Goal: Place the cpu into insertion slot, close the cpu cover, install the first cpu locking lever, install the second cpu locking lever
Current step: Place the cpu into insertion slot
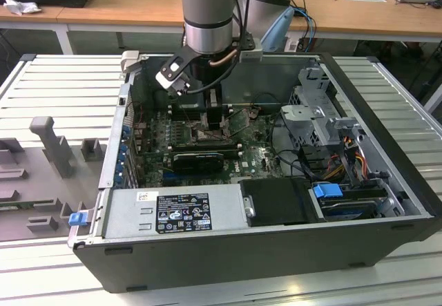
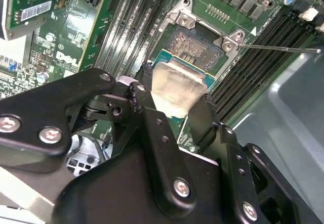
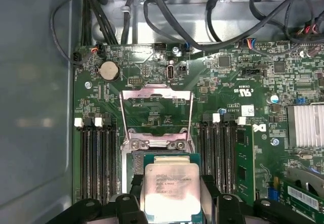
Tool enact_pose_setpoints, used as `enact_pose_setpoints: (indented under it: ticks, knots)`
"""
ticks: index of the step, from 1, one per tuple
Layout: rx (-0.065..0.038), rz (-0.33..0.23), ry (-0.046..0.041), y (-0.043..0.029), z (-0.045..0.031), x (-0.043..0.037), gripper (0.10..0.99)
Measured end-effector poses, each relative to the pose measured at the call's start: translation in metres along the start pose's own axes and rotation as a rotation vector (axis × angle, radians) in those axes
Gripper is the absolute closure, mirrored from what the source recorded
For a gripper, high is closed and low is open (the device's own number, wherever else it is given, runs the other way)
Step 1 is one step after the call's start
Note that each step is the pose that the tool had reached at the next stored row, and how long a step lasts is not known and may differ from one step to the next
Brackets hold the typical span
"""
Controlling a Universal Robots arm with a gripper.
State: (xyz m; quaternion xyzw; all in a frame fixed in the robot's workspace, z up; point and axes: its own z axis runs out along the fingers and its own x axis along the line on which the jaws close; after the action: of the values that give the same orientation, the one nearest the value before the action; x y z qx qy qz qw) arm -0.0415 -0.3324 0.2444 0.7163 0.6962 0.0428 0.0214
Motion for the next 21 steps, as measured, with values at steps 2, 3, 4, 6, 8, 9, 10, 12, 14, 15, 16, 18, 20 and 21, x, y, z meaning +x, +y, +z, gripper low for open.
enact_pose_setpoints:
  ticks: [2,3,4,6,8,9,10,12,14,15,16,18,20,21]
  knots:
    - [0.000,0.000,0.0000,-0.0001,0.0020,0.0012,0.561]
    - [0.000,0.000,0.0000,-0.0005,0.0051,0.0027,0.561]
    - [0.000,0.000,0.0000,-0.0007,0.0074,0.0035,0.561]
    - [0.000,0.000,-0.0001,-0.0011,0.0114,0.0046,0.561]
    - [0.000,-0.001,0.0002,-0.0016,0.0167,0.0062,0.561]
    - [0.000,-0.001,0.0001,-0.0018,0.0184,0.0069,0.561]
    - [0.000,-0.001,0.0000,-0.0022,0.0203,0.0078,0.561]
    - [0.000,-0.001,0.0013,-0.0053,0.0251,0.0098,0.561]
    - [0.000,-0.001,0.0017,-0.0065,0.0277,0.0108,0.561]
    - [0.000,-0.001,0.0019,-0.0072,0.0299,0.0112,0.561]
    - [0.000,-0.001,0.0019,-0.0082,0.0325,0.0115,0.561]
    - [0.000,-0.001,0.0018,-0.0096,0.0366,0.0115,0.561]
    - [0.000,-0.001,0.0018,-0.0100,0.0383,0.0114,0.561]
    - [0.000,-0.001,0.0017,-0.0104,0.0387,0.0114,0.561]
